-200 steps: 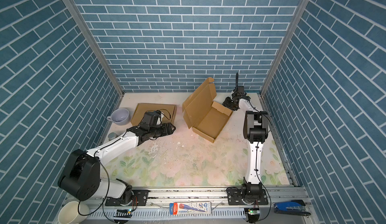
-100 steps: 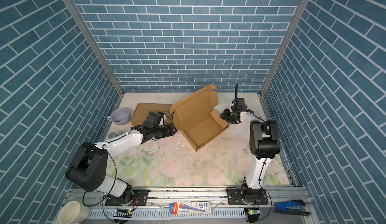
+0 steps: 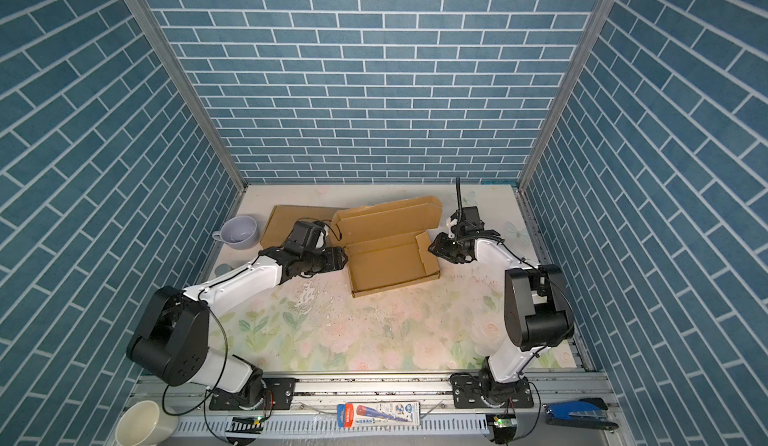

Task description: Fold the paper box

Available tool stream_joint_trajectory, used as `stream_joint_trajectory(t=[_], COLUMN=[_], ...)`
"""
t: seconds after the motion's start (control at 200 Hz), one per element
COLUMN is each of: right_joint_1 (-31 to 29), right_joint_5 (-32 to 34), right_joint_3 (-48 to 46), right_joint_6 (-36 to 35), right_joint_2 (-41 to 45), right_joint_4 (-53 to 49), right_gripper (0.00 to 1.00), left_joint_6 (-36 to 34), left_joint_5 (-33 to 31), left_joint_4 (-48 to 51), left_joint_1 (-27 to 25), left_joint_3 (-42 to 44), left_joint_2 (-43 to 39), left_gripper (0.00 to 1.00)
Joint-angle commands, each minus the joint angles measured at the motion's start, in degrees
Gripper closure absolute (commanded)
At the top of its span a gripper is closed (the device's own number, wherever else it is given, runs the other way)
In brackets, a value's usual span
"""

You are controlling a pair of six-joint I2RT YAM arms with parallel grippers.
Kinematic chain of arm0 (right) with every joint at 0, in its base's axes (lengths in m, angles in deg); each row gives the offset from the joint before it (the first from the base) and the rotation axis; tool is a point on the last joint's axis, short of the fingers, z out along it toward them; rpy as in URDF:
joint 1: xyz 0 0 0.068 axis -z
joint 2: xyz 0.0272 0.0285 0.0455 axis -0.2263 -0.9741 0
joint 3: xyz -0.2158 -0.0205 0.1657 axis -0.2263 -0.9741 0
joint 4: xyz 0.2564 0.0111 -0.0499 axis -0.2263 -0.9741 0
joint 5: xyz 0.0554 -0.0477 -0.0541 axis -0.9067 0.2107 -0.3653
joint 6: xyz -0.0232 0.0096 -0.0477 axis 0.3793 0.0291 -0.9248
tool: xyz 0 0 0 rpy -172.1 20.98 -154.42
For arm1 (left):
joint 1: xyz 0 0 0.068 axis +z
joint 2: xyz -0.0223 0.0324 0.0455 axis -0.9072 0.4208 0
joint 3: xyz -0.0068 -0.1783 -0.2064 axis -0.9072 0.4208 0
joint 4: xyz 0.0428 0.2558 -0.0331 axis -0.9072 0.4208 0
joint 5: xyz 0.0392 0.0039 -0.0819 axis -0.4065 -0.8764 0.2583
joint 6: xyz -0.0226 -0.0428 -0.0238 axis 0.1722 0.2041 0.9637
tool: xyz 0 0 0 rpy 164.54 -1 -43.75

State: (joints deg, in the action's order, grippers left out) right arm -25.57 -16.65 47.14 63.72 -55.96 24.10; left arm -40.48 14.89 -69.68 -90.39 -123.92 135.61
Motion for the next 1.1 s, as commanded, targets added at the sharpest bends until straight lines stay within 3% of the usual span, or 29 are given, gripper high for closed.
stream_joint_trajectory(t=[0.0,0.21,0.475,0.695,0.915,1.095], right_joint_1=[-1.4,-1.9,-2.3,-3.0,-5.5,-9.2], right_joint_5=[5.2,6.8,3.8,5.2,13.7,27.0], right_joint_3=[3.1,3.7,3.4,2.4,2.0,0.5], right_joint_6=[-4.9,-5.7,-4.8,-6.1,-10.4,-10.5], right_joint_2=[-0.6,-3.3,-6.2,-7.0,-8.6,-8.1], right_joint_4=[-2.6,2.8,6.4,8.0,8.2,6.3], right_gripper=[0.55,0.56,0.56,0.57,0.62,0.81], left_joint_6=[-0.8,2.5,4.7,9.2,12.5,13.1], left_joint_5=[-2.0,-0.7,-2.2,-2.0,-2.6,-2.7], left_joint_4=[2.3,-0.5,1.0,-1.9,-8.4,-13.3], left_joint_1=[-0.2,-0.2,0.7,-0.4,-3.4,-4.9], left_joint_3=[1.5,4.2,6.5,11.0,14.7,13.7], left_joint_2=[-3.4,-3.0,-8.8,-12.9,-11.0,-6.1], left_gripper=[0.26,0.29,0.29,0.31,0.35,0.41])
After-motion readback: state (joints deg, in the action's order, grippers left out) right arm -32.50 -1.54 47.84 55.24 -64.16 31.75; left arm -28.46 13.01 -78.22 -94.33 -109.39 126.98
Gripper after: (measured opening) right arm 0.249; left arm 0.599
